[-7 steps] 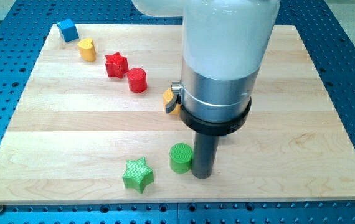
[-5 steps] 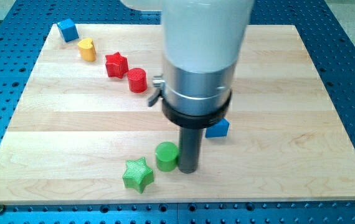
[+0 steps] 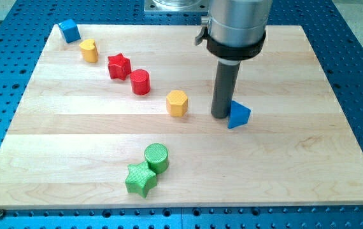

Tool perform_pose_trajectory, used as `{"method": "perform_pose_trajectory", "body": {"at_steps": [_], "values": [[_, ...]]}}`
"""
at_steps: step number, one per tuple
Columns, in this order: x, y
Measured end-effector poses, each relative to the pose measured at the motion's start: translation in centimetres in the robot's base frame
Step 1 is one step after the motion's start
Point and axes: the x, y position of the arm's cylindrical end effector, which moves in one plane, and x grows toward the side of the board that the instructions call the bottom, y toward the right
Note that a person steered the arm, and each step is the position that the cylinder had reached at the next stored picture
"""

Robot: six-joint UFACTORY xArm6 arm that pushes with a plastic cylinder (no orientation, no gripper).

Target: Place the hexagon into the green blocks

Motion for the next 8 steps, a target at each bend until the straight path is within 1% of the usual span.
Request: {"method": "perform_pose_trajectory", "body": {"at_steps": [1, 2, 3, 5, 6, 7, 8], "values": [[-1.8, -0.7], [-0.1, -5.9], [3.0, -10.7], [-2.2, -9.8], [-1.6, -14.3], [3.6, -16.4], [5.2, -16.4]]}}
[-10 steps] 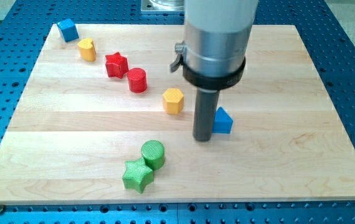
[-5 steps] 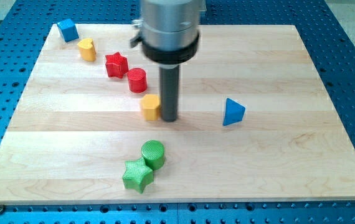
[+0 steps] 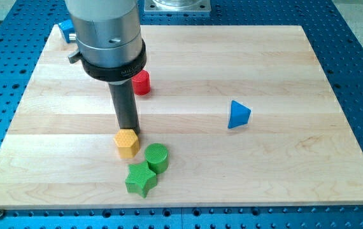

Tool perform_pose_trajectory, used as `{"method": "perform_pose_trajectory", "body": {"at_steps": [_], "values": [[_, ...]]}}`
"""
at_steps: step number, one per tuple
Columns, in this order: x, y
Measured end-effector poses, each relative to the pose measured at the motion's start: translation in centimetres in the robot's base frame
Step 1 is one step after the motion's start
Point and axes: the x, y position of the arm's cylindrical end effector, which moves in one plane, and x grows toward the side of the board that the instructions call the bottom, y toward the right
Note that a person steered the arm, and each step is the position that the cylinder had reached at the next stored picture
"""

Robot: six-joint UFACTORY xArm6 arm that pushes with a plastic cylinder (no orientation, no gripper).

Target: Place the hexagon into the green blocks

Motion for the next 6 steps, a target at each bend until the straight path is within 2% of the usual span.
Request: {"method": "perform_pose_trajectory", "body": {"at_steps": [1, 2, 3, 4, 6], "values": [[3.4, 0.0], [3.5, -1.5], [4.1, -6.2], [6.8, -7.1], [7.5, -2.4]]}}
